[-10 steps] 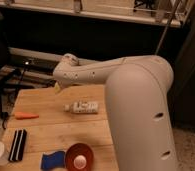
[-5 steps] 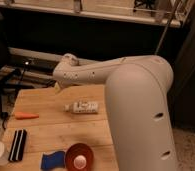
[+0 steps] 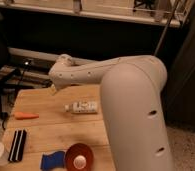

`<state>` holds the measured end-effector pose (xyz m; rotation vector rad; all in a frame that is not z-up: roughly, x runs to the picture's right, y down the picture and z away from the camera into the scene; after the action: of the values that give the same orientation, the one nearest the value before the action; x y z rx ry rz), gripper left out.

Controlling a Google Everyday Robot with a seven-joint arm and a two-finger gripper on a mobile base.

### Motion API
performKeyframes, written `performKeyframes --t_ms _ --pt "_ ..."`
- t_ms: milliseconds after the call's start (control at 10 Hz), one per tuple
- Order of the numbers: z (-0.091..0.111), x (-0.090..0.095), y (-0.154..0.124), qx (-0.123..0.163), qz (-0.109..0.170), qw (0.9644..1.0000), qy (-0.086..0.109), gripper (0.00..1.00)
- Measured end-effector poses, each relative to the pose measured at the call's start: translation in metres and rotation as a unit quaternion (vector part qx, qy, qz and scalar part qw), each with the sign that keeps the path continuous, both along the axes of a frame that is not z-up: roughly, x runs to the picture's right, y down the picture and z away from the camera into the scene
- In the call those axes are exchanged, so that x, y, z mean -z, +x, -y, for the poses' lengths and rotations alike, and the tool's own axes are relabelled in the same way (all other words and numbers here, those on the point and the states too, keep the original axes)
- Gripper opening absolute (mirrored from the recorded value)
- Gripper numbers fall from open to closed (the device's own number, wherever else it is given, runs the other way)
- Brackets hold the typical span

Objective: Place the pepper in the ceramic cup

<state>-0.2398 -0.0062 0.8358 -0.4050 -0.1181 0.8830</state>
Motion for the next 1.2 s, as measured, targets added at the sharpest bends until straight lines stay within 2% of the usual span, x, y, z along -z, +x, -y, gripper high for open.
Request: performKeyframes --t_ms 100,200,400,600,700,800,900,1000,1200 --pt "-0.008 0.004 -0.03 0.024 0.023 0.9994 -0.004 0.8" --pt "-0.021 0.013 -0.08 0.063 0.062 0.996 -0.01 0.8" --pt "-0.037 0.025 -0.142 0.118 0.112 0.9866 -0.013 0.8" --pt "-0.066 0.032 -0.203 0.193 0.155 0.9688 -0.017 0.8" --pt "-0.077 0.03 -0.219 0.216 0.164 0.9623 -0.02 0.8" --pt "-0.088 0.02 -0.232 0.243 0.166 0.9554 -0.023 0.8" --pt "-0.098 0.009 -0.241 0.261 0.165 0.9507 -0.03 0.8" --pt "-0.107 -0.003 -0.247 0.273 0.162 0.9477 -0.035 0.8" --pt "-0.117 -0.029 -0.243 0.282 0.148 0.9468 -0.045 0.8"
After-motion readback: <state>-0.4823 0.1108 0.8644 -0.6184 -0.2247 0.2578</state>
